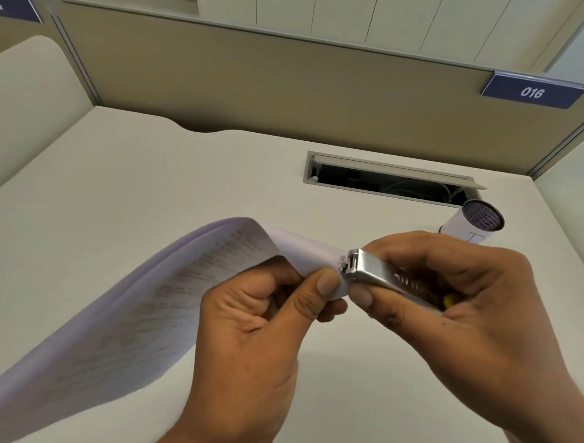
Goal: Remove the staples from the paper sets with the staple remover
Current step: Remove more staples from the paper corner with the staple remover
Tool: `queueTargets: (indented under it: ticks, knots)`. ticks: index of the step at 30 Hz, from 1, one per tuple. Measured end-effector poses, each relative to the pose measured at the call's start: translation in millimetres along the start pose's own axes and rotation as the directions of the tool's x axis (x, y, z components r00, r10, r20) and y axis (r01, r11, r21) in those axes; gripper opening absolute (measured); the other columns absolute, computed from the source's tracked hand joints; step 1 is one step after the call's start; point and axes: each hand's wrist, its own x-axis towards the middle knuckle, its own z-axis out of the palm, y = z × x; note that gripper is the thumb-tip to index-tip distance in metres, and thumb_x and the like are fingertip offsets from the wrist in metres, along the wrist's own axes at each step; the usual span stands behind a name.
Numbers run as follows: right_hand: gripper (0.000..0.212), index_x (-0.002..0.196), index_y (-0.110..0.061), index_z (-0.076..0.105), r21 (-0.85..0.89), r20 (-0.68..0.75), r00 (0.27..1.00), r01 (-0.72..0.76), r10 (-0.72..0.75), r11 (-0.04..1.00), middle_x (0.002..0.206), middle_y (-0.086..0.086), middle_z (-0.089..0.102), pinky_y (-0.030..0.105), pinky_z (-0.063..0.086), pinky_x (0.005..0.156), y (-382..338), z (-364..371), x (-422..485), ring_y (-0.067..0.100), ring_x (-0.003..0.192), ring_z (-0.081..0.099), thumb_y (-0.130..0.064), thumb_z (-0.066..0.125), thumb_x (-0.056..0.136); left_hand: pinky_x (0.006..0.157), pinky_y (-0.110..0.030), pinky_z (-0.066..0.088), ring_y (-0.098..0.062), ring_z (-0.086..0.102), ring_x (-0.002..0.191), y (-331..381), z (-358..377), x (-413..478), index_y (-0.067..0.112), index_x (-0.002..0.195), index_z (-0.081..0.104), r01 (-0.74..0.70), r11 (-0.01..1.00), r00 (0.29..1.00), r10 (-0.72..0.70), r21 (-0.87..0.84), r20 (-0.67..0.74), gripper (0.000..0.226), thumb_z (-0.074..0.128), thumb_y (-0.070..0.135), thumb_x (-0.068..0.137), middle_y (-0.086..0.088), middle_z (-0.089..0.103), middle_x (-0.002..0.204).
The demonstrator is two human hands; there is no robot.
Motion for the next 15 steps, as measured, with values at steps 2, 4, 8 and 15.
queueTargets:
  ticks: [2,4,8,15]
  knots:
    - [0.029,0.082,-0.032,0.077,0.089,0.016,0.998,-0.067,0.066,0.994,0.07,-0.003,0.073,0.03,0.051,0.046,0.7,1.6,-0.4,0.022,0.055,0.063,-0.054,0.081,0.064,0.064,-0.018,0.053,-0.007,0.064,0.065,-1.5,0.0,0.5,0.024,0.083,0.08,0.009,1.0,1.0,-0.009,-0.018,0.015,0.012,0.07,0.025,0.076,0.0,0.076,0.075]
    - [0.029,0.081,-0.028,0.078,0.206,0.048,0.99,-0.143,0.136,0.968,0.063,-0.002,0.073,0.02,0.048,0.045,1.7,2.9,0.9,0.012,0.049,0.062,-0.048,0.083,0.061,0.065,-0.019,0.053,-0.007,0.064,0.066,-3.0,-0.4,1.0,0.023,0.085,0.08,0.015,0.999,1.0,-0.015,-0.036,0.021,0.013,0.07,0.024,0.076,0.0,0.077,0.076]
    - [0.042,0.082,-0.018,0.078,0.418,0.192,0.95,-0.304,0.244,0.856,0.063,-0.001,0.072,0.02,0.042,0.046,5.9,5.3,2.9,0.009,0.054,0.063,-0.053,0.082,0.06,0.065,-0.019,0.054,-0.007,0.064,0.065,-5.4,-0.6,2.2,0.023,0.087,0.08,0.04,0.998,0.999,-0.039,-0.052,0.029,0.016,0.071,0.027,0.075,0.002,0.076,0.076]
    - [0.049,0.081,-0.013,0.078,0.567,0.346,0.863,-0.505,0.367,0.651,0.063,0.001,0.07,0.019,0.042,0.046,9.1,5.7,2.3,0.009,0.056,0.062,-0.051,0.087,0.052,0.064,-0.017,0.054,-0.006,0.063,0.062,-5.0,1.3,3.6,0.023,0.086,0.081,0.09,0.992,0.996,-0.087,-0.093,0.035,0.034,0.079,0.048,0.064,0.004,0.075,0.07]
